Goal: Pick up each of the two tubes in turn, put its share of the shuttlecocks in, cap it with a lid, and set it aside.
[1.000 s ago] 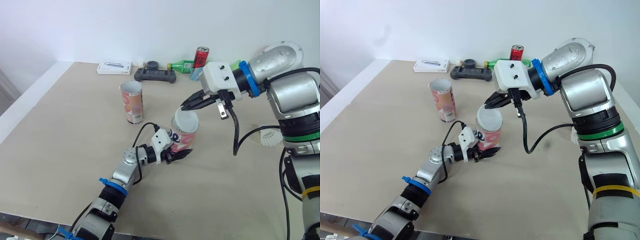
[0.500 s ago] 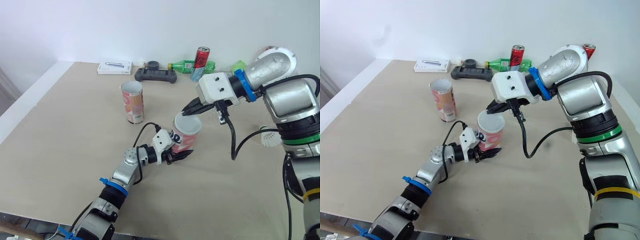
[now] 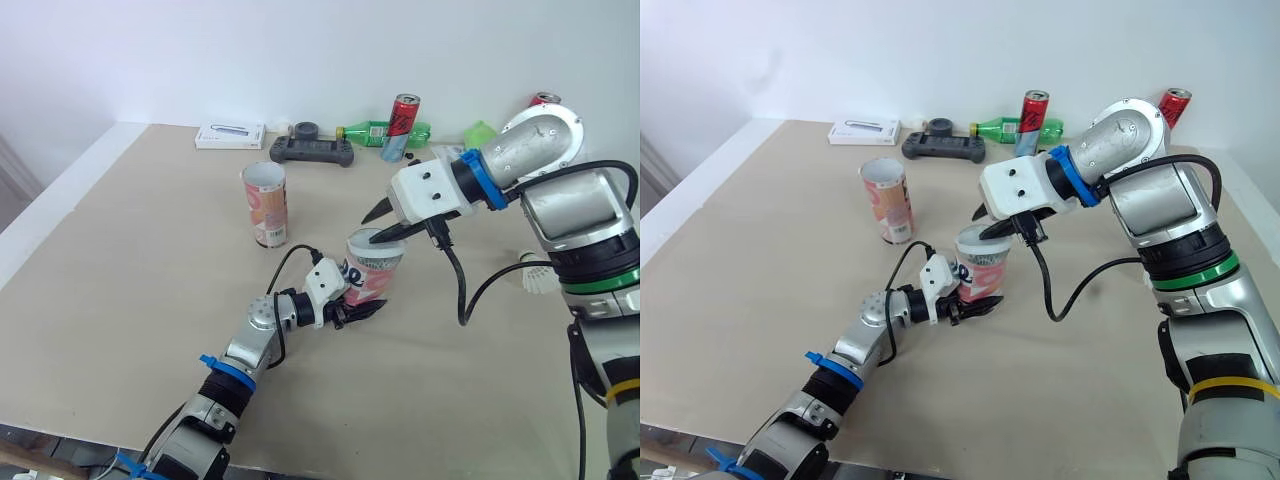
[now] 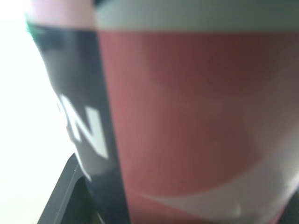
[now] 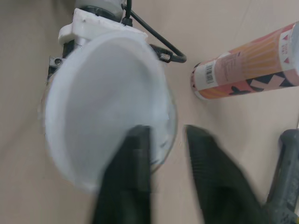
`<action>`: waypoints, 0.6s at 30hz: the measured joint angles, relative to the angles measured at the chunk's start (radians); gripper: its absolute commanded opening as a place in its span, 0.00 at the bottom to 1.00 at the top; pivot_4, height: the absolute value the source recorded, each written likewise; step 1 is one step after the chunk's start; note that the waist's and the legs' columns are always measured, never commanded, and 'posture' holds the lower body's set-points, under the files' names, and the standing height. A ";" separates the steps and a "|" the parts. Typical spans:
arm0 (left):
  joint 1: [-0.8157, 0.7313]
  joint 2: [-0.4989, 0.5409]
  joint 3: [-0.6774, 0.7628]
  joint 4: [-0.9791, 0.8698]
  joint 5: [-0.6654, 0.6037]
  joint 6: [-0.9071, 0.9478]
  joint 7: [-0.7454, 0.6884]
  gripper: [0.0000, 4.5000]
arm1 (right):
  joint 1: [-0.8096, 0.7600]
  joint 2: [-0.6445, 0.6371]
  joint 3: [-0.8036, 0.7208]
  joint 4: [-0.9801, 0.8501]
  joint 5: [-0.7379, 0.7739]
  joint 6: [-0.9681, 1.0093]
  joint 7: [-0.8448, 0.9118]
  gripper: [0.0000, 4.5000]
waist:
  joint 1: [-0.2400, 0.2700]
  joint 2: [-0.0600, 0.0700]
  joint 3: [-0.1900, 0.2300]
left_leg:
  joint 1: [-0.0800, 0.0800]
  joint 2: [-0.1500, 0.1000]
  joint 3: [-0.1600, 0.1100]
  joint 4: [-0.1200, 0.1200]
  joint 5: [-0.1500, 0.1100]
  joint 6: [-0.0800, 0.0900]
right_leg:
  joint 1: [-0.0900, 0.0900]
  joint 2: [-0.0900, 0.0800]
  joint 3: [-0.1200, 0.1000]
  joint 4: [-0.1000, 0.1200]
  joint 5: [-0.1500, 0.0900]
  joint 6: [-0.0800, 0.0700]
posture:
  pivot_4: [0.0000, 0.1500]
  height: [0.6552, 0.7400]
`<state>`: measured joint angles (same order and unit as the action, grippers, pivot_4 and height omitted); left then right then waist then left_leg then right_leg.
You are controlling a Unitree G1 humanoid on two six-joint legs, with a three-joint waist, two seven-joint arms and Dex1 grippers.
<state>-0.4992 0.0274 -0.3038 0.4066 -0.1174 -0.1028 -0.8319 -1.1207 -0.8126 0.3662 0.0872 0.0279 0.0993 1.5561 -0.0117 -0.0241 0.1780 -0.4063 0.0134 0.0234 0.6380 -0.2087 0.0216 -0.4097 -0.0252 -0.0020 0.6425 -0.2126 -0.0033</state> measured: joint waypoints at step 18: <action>0.004 -0.005 0.005 0.000 -0.001 0.000 -0.002 0.56 | -0.115 0.006 -0.029 0.093 0.029 0.060 -0.005 0.00 | 0.001 0.000 0.000 | 0.000 0.000 0.001 0.000 0.000 0.000 | -0.001 0.000 0.001 0.000 0.000 0.000 | 1.00 1.00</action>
<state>-0.4951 0.0229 -0.2989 0.4069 -0.1187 -0.1030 -0.8341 -1.2357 -0.8071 0.3374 0.1807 0.0568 0.1596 1.5510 -0.0112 -0.0240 0.1782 -0.4068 0.0137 0.0245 0.6377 -0.2087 0.0216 -0.4111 -0.0254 -0.0015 0.6425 -0.2126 -0.0038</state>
